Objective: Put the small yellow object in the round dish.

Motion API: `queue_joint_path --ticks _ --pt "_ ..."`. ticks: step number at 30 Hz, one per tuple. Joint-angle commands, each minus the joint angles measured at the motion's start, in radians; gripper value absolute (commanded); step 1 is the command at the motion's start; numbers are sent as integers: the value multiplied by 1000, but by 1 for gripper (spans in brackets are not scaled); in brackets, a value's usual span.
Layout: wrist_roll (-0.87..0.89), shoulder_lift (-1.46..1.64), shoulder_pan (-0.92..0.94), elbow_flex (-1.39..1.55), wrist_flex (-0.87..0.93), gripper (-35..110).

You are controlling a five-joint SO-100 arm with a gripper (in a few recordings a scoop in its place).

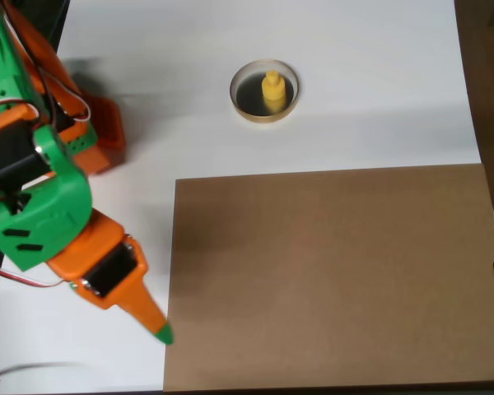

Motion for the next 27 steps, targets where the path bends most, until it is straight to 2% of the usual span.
queue_joint_path --ticks 1,17,27 --pt "31 97 100 25 -32 25" --pt "216 295 387 278 -198 25" --pt "334 333 403 489 -360 25"
